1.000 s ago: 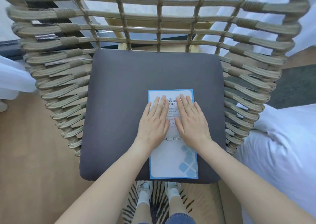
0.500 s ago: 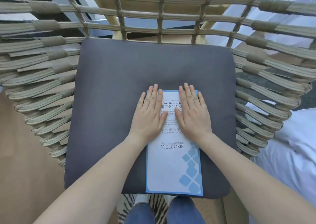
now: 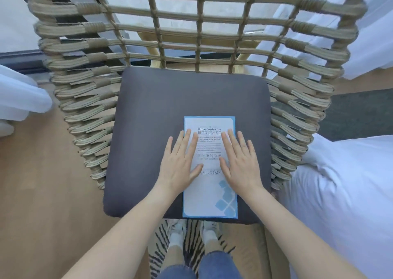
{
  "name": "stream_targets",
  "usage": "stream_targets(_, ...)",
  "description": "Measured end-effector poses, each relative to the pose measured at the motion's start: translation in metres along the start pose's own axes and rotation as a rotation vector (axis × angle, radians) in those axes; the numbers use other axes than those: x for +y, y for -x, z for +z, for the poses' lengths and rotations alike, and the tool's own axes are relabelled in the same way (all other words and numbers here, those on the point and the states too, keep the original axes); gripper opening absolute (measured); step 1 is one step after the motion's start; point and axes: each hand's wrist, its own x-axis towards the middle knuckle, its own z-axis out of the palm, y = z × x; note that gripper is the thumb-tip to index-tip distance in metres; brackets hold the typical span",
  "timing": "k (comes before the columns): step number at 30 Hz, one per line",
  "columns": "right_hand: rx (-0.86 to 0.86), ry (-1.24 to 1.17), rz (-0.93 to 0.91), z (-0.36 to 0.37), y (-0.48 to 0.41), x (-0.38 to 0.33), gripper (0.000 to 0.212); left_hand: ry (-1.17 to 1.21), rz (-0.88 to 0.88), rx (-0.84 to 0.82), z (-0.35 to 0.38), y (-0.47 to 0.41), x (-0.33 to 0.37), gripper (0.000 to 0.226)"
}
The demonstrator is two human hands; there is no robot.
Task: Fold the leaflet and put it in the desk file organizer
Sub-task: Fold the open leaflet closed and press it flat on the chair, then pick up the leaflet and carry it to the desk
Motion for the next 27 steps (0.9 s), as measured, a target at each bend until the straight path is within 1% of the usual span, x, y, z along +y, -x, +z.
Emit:
stream_targets(2,-0.007,-0.031,0.058,0.002,0.021,-0.002,0.068,0.051,-0.084,-0.015,0.006,0.023,0.005,0.084)
stream_targets(4,-0.032,-0.087,0.161,0.009,0.036,-0.005,0.070,0.108,-0.172,-0.028,0.016,0.041,0.011,0.084)
stream_targets(6,-0.072,-0.154,0.269,0.018,0.046,-0.008,0.071,0.164,-0.237,-0.032,0.026,0.052,0.017,0.085)
stream_targets(8,-0.082,-0.185,0.328,0.025,0.048,-0.011,0.071,0.223,-0.293,-0.016,0.035,0.056,0.022,0.086)
stream_targets(10,-0.066,-0.235,0.353,0.030,0.046,-0.017,0.070,0.267,-0.314,0.017,0.040,0.054,0.027,0.085)
stream_targets(13,-0.040,-0.405,0.419,0.033,0.041,-0.026,0.069,0.374,-0.319,0.052,0.042,0.050,0.035,0.079)
stream_targets(15,-0.025,-0.502,0.466,0.032,0.039,-0.029,0.068,0.513,-0.354,0.079,0.041,0.046,0.039,0.075)
stream_targets(17,-0.006,-0.622,0.507,0.029,0.039,-0.027,0.068,0.736,-0.418,0.101,0.036,0.042,0.039,0.073)
stream_targets(20,-0.024,-0.831,0.549,0.017,0.043,-0.019,0.070,1.054,-0.557,0.063,0.016,0.039,0.035,0.071)
stream_targets(21,-0.042,-0.903,0.568,0.010,0.045,-0.018,0.070,1.143,-0.575,0.039,0.007,0.040,0.034,0.070)
stream_targets(24,-0.061,-1.050,0.580,-0.017,0.057,-0.019,0.069,1.319,-0.561,0.010,-0.026,0.049,0.034,0.068)
stream_targets(27,-0.055,-1.095,0.536,-0.057,0.073,-0.029,0.069,1.411,-0.535,0.014,-0.069,0.063,0.040,0.066)
